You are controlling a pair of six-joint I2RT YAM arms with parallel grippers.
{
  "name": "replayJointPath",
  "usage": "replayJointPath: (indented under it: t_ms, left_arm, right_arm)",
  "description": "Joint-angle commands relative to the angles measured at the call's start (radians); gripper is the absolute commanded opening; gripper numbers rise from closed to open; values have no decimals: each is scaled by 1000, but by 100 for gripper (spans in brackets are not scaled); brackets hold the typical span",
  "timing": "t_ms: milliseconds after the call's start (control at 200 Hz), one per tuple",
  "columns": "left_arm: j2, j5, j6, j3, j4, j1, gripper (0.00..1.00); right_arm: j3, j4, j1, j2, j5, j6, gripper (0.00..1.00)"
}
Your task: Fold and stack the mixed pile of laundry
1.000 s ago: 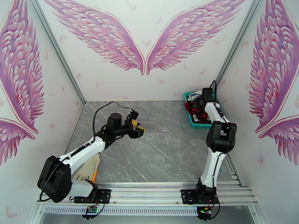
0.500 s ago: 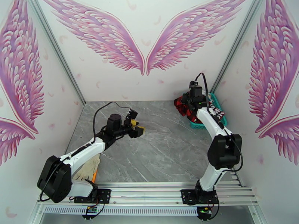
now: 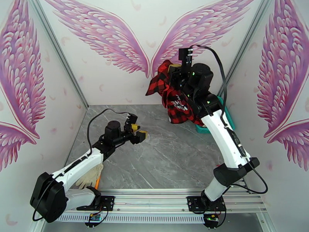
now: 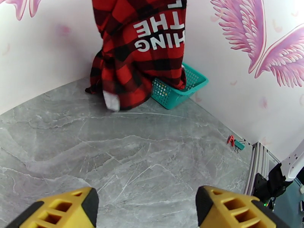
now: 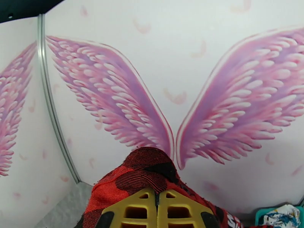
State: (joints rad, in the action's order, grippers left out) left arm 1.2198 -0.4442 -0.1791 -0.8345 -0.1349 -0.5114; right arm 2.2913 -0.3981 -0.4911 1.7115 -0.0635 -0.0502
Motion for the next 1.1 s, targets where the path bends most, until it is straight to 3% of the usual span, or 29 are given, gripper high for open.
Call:
replayJointPath:
  t_ms: [0,165,300,445,695,760,820,860,1005,1095]
  left_arm:
    - [-86,33,10,17,60,-4,73]
    - [-202,90,24,43,145,-3,74]
    - [-275,154,29,73,229,-1,75]
    - [-283,221,-11,99,298,7,75]
    - [-146,259,-140,123,278,61,77]
    - [-79,261,-173,112,269,82,76]
    - [-13,251,-199,104,247,101,76]
    - [31,247,-213,91,231,110,76]
    - [180,229,-217,12,225,119,72]
    - [259,219,-201,-40,233,120,71]
  right_arm:
    - [145,-122,-31,79,70,5,0]
    - [164,-236,-53,135,54,-49,0]
    - [36,-309,-53,136,0,-109,0]
    - [-400,-191,-33,-52,-96,-135,0]
    - [-994,-217,194,-386,-151,-292,0]
    - [-1115,-233,238,-446,-160,-324,15]
    - [-1188,-251,264,-476,-154,-354,43]
    - [-1212,-272,267,-483,-159,-361,54]
    - [-1211,-336,267,-494,-208,-360,65]
    - [-1162,-358,268,-469,-160,-337,67]
